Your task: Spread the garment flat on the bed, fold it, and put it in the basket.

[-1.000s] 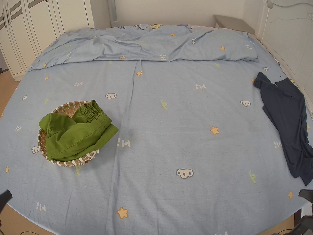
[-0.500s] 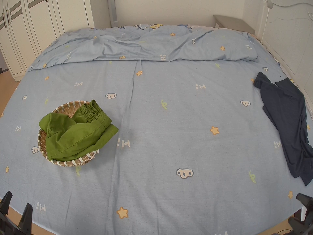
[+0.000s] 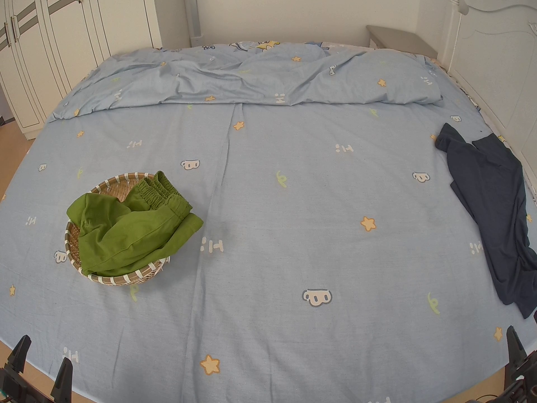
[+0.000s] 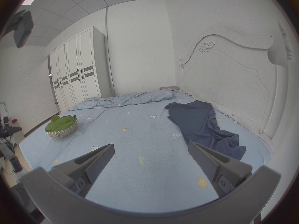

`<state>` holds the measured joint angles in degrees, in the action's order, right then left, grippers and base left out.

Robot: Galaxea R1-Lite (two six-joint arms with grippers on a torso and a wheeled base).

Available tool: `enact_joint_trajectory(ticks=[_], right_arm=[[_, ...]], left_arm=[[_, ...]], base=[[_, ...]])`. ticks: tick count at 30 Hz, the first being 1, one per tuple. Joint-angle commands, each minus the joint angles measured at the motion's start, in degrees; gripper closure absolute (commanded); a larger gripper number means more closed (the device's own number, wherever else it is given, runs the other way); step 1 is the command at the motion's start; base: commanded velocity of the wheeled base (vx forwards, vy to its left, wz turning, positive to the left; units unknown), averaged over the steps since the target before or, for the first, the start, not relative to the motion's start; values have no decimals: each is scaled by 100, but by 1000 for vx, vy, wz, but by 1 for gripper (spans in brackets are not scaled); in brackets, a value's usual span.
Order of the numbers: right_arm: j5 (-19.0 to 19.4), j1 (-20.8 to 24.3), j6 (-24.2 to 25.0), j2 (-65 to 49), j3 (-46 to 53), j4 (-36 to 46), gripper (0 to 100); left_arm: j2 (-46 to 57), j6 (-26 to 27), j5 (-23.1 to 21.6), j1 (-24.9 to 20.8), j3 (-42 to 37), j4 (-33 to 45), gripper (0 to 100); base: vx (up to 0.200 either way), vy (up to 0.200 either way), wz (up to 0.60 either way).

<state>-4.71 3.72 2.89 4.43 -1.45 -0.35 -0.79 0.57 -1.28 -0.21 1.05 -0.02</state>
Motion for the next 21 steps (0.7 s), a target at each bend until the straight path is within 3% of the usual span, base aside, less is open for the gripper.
enact_joint_trajectory(ticks=[1,21], right_arm=[[383,-398,-271,-443,145,71,0],[418,-381,-280,-443,145,53,0]], left_arm=[[9,-92,40,3,-105,-6,0],[0,-92,40,3,-105,-6,0]], base=[[0,0,0],[0,0,0]])
